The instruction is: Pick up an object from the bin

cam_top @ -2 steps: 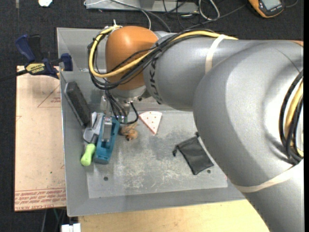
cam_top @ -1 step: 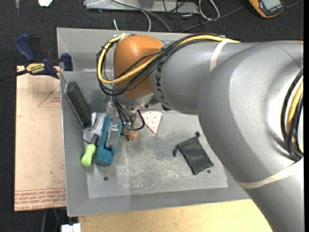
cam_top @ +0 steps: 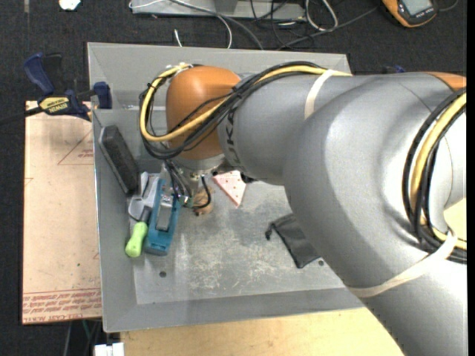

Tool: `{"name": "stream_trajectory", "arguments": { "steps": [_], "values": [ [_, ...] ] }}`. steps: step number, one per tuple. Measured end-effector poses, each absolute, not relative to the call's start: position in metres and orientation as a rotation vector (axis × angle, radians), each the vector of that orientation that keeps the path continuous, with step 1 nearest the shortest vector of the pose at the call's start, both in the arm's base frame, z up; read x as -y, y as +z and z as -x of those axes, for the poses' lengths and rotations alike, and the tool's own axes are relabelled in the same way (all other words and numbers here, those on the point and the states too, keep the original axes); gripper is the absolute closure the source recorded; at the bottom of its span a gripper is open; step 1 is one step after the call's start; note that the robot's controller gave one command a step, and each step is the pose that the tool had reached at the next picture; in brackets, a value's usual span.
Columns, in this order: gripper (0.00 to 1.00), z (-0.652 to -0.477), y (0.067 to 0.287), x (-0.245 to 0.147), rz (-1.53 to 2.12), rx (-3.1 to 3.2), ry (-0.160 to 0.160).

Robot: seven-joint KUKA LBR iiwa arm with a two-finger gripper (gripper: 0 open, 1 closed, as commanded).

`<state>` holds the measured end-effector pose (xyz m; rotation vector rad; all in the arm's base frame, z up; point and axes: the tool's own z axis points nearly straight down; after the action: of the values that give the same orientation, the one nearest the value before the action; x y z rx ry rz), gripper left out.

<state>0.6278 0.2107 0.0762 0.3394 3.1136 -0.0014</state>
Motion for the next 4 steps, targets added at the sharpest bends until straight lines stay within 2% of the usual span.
{"name": "stream_trajectory", "arguments": {
  "steps": [1,2,4],
  "values": [
    [1.0,-0.63,0.073,-0.222,-0.421,-3.105,-0.054],
    [1.0,-0.63,0.073,-0.222,-0.421,-3.105,-0.054],
    [1.0,-0.628,0.101,-0.222,-0.427,-3.106,-0.049]
  ]
}}
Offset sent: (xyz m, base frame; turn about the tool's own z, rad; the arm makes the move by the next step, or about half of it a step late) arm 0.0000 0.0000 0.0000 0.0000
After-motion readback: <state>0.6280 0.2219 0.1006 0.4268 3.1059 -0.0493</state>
